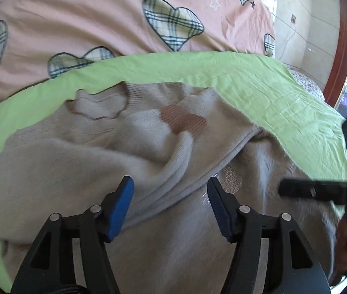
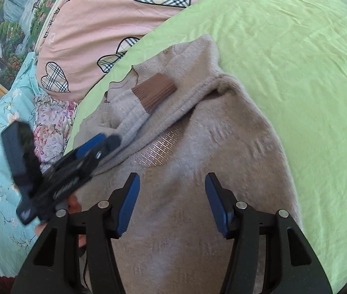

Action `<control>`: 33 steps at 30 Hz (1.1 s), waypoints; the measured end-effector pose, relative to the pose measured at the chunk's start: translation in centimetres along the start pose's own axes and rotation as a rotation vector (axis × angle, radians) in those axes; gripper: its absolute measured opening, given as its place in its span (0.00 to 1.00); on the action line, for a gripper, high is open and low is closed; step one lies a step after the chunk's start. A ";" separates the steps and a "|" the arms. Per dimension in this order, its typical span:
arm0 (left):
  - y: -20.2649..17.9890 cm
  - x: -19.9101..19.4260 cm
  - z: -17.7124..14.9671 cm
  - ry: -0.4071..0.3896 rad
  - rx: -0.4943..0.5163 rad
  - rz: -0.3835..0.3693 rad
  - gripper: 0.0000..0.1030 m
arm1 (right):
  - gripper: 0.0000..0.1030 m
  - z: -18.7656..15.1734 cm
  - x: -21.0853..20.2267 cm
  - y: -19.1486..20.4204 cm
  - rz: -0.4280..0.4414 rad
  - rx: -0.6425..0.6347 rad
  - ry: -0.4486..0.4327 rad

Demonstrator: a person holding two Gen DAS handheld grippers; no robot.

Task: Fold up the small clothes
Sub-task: 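Lift the other sleeve by its cuff with the left gripper and fold it across, then lay the sleeve on the body and open the left gripper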

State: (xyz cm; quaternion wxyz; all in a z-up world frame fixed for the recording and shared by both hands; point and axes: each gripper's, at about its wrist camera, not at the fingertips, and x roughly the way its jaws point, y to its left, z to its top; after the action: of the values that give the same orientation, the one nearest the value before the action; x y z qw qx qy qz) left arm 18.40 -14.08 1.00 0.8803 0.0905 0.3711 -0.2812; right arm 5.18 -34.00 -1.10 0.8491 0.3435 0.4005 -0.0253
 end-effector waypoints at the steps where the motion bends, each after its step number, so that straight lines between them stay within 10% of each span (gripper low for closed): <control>1: 1.0 -0.8 -0.6 0.002 -0.020 0.019 0.63 | 0.55 0.4 0.4 0.3 0.007 -0.004 0.004; 16: 19.3 -4.3 -8.0 0.109 -0.428 0.414 0.63 | 0.55 9.8 11.2 1.5 0.033 0.078 0.024; 17: 19.8 -3.9 -7.8 0.113 -0.449 0.405 0.63 | 0.53 9.9 11.6 1.6 0.034 0.075 0.024; 19: 20.3 -3.5 -7.2 0.101 -0.467 0.397 0.62 | 0.07 10.2 12.3 2.5 0.064 0.054 0.036; 27: 19.4 -3.9 -6.7 0.058 -0.517 0.524 0.56 | 0.07 11.5 0.8 4.2 0.173 -0.021 -0.314; 33: 18.3 -4.1 -7.2 0.057 -0.519 0.594 0.55 | 0.07 9.0 4.7 -1.5 0.048 0.065 -0.165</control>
State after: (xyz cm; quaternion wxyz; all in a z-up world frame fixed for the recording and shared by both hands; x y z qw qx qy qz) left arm 22.08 5.43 -2.11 0.9064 -0.0239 0.4117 0.0914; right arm 13.87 -39.52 -1.21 0.8679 0.3772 0.3201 -0.0463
